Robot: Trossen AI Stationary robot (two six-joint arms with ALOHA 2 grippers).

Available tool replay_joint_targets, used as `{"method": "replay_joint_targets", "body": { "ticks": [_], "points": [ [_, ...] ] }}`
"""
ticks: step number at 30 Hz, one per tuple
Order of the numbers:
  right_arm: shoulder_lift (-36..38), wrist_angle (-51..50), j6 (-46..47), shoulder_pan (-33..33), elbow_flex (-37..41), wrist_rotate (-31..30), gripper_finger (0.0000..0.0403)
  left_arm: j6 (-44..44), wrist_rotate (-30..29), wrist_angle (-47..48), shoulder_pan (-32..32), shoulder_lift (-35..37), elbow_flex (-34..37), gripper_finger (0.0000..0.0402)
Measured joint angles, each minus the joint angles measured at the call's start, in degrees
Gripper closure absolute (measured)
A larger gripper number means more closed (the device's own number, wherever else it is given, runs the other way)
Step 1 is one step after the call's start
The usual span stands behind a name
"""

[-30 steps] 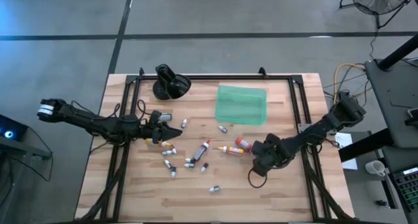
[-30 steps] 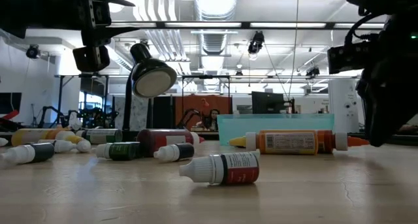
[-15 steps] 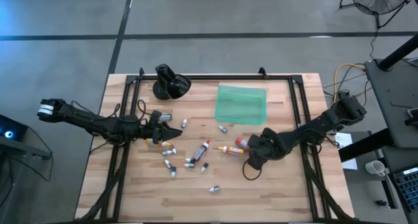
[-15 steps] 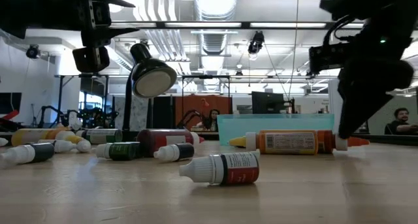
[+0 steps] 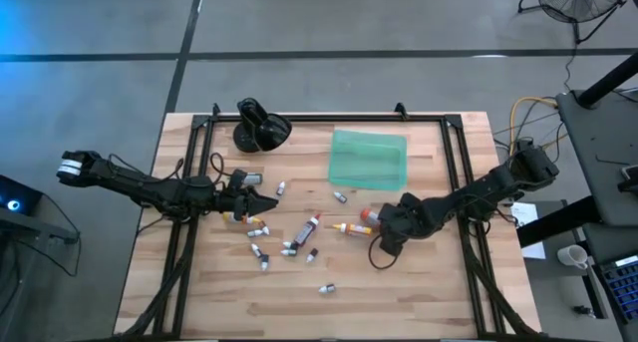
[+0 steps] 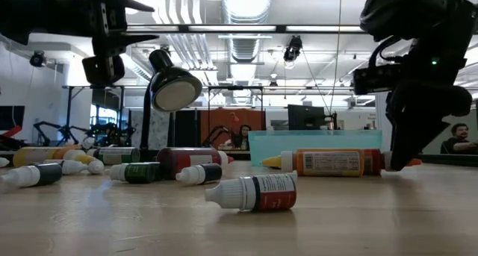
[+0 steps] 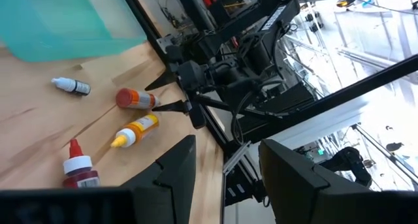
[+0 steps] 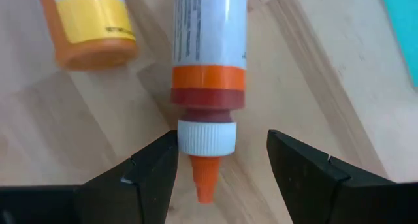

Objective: Pick & Place food coloring
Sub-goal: Put the large orange food coloring bottle into the green bin

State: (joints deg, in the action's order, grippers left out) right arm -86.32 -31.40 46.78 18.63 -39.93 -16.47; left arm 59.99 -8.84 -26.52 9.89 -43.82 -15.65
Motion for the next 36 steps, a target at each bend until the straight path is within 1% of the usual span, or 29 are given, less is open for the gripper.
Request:
{"method": "replay_joint_targets", "body": {
  "ticks": [5, 7, 10, 22, 29, 32, 34, 36],
  "points": [
    [0.0, 2.7, -1.8, -0.1, 0.7, -0.7, 0.0181, 0.0, -0.2, 0.8, 0.0, 0.0, 0.0, 0.0261],
    [0.0, 3.6, -2.5, -0.4, 1.0, -1.8, 0.0186, 0.1, -0.2, 1.0, 0.0, 0.0, 0.0, 0.0261],
    [0.0, 4.0, -3.7, -1.2, 1.2, -1.8, 0.0199, 0.1, -0.2, 1.0, 0.0, 0.0, 0.0, 0.0261],
    [0.0, 3.8, -5.5, -2.2, 1.7, 0.5, 0.0296, 0.2, -0.2, 1.1, 0.0, 0.0, 0.0, 0.0262],
    [0.0, 3.4, -7.7, -2.2, -1.4, 1.5, 0.0296, 1.0, -0.6, 2.3, 0.0, 0.0, 0.0, 0.0261],
    [0.0, 0.3, -7.9, -2.4, -3.3, 3.3, 0.0296, 1.0, -0.7, 2.4, 0.0, 0.0, 0.0, 0.0261],
    [0.2, -6.2, -7.8, -2.5, -5.7, 4.2, 0.0296, 1.4, -0.7, 2.4, 0.0, 0.0, 0.0, 0.0262],
    [0.6, -15.4, -7.6, -2.8, -9.4, 4.4, 0.0296, 1.4, -0.7, 2.4, 0.0, 0.0, 0.0, 0.0261]
  ]
}}
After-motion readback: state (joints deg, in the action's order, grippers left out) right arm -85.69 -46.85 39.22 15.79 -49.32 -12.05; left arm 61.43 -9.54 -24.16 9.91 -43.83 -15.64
